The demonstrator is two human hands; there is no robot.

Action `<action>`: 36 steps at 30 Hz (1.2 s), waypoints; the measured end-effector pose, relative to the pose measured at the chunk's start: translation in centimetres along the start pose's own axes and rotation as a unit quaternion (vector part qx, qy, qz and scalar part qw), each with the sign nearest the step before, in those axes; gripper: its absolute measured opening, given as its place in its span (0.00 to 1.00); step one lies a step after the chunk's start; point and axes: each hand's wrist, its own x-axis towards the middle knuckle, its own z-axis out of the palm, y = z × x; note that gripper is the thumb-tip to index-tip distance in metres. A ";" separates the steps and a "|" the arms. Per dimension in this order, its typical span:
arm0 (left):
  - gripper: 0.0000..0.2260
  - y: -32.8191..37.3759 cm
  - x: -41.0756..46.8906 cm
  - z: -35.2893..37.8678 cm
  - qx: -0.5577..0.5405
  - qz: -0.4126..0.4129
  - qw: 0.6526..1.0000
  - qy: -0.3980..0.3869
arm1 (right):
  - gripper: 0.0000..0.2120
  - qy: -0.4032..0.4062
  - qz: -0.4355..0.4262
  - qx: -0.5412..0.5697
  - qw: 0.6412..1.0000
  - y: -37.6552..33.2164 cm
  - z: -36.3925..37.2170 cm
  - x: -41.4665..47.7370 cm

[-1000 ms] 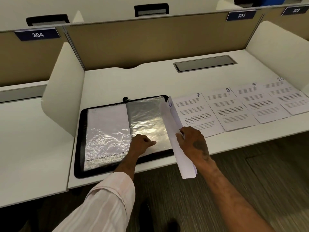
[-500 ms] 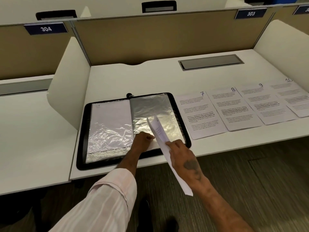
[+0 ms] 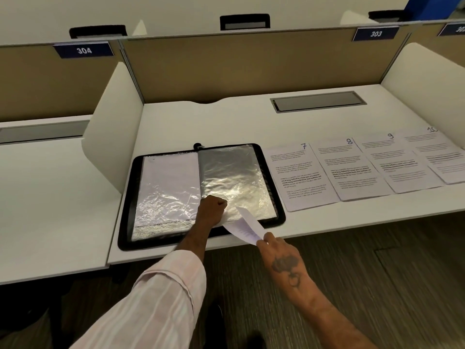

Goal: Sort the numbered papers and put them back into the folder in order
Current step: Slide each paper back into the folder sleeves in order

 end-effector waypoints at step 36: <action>0.08 0.9 -3.5 1.4 0.245 0.211 0.942 0.085 | 0.10 0.072 0.186 0.362 0.911 0.3 1.4 7.7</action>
